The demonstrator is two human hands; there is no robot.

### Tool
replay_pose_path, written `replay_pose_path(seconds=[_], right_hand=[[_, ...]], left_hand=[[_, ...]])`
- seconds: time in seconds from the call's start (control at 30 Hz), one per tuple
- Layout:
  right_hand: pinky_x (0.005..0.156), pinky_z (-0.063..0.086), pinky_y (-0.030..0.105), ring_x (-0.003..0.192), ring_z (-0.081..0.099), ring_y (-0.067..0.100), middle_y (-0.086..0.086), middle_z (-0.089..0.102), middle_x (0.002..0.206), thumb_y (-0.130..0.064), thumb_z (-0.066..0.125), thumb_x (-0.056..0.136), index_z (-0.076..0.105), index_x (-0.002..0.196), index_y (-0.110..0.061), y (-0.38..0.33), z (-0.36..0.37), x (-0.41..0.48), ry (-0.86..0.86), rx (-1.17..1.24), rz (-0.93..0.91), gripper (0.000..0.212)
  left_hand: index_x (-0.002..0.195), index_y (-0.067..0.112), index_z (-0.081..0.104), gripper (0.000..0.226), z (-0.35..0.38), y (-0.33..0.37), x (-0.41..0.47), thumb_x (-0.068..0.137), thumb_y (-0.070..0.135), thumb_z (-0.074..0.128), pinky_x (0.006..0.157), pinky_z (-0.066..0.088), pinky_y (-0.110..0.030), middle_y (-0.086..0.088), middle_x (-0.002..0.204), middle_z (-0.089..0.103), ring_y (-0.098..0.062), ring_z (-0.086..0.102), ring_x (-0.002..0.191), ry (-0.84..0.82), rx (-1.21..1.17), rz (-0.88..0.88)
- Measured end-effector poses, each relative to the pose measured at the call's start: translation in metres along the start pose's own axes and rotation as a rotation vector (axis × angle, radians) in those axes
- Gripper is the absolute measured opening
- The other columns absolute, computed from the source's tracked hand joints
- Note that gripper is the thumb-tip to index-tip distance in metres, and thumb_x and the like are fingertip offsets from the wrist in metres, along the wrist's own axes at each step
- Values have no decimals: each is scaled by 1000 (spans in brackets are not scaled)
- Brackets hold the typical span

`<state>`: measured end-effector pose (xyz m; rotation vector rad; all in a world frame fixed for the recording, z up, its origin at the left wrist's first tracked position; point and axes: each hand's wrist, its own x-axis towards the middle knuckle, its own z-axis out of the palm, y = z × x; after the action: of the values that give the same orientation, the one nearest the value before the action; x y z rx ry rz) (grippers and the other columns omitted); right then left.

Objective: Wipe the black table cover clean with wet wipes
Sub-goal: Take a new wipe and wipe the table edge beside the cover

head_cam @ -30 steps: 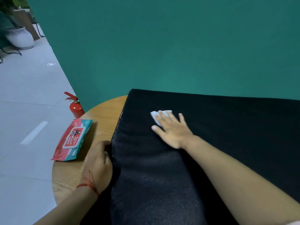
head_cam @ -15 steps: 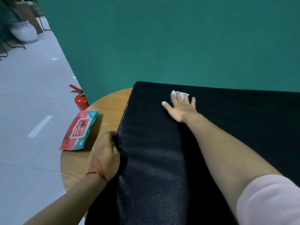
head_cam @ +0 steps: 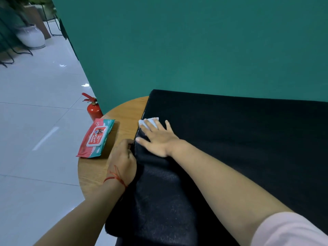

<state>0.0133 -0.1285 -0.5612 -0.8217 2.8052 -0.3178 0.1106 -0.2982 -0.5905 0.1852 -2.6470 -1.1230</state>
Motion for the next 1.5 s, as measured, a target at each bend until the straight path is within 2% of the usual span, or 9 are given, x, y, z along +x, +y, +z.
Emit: replay_pose_path(seconds=[0.3, 0.43, 0.7, 0.87, 1.0, 1.23, 1.33, 1.4, 1.5], right_hand=[[127, -14, 60, 159, -28, 14, -10, -13, 177, -73, 16, 104, -3, 169, -30, -48, 32, -147, 3, -14, -100, 80], [127, -14, 57, 159, -26, 8, -18, -13, 176, -70, 20, 107, -12, 165, -43, -26, 32, -199, 36, -24, -68, 72], [129, -8, 60, 153, -26, -1, -25, -16, 173, -73, 15, 104, -13, 164, -48, 105, 2, -292, 56, -43, 413, 71], [129, -11, 58, 157, -26, 4, -24, -17, 173, -76, 9, 100, -13, 165, -47, 148, -1, -340, 89, 44, 678, 74], [128, -15, 56, 157, -30, 10, -18, -23, 173, -80, 9, 99, -18, 164, -42, 119, 7, -346, 96, 73, 683, 80], [129, -12, 56, 157, -33, 14, -11, -26, 173, -81, 11, 97, -24, 164, -34, 18, 39, -351, 132, 39, 458, 89], [128, -16, 54, 154, -37, 13, -14, -36, 167, -85, 19, 95, -26, 164, -29, -29, 52, -353, 134, 55, 334, 100], [125, -20, 53, 153, -40, 14, -12, -39, 167, -91, 30, 88, -25, 165, -25, -51, 63, -356, 123, 47, 286, 115], [131, 7, 57, 163, -15, 26, 5, -12, 178, -63, 63, 85, -2, 170, -13, -68, 87, -363, 118, -102, 269, 118]], left_hand=[[117, 28, 60, 41, -7, 11, -7, 91, 2, 43, 95, 51, -44, 3, 107, 66, -18, 60, 103, -43, 11, -20], [118, 29, 61, 39, -10, 18, -8, 92, 5, 44, 94, 53, -44, 2, 108, 67, -22, 62, 103, -46, 138, -30], [135, 19, 56, 36, -7, 35, -15, 102, 12, 43, 106, 46, -45, -8, 131, 63, -30, 56, 122, -80, 465, -28], [149, 23, 47, 50, -11, 40, -22, 100, 12, 49, 117, 40, -42, -3, 153, 50, -25, 45, 140, -161, 601, 133], [144, 20, 56, 55, -1, 45, -50, 93, -2, 54, 122, 31, -40, -3, 158, 46, -25, 38, 147, -161, 457, 216], [126, 13, 67, 56, 26, 66, -116, 81, -16, 52, 116, 43, -52, -7, 138, 64, -31, 55, 136, -111, 172, 358], [129, 15, 66, 56, 28, 81, -148, 87, -17, 47, 119, 40, -41, 0, 137, 63, -19, 53, 135, -157, 29, 380], [133, 21, 62, 51, 22, 93, -170, 96, -9, 45, 117, 36, -21, 10, 136, 60, -5, 50, 133, -233, -53, 356], [135, 31, 59, 45, 7, 103, -198, 102, 3, 46, 106, 30, -2, 21, 132, 59, 7, 49, 129, -340, -111, 278]])
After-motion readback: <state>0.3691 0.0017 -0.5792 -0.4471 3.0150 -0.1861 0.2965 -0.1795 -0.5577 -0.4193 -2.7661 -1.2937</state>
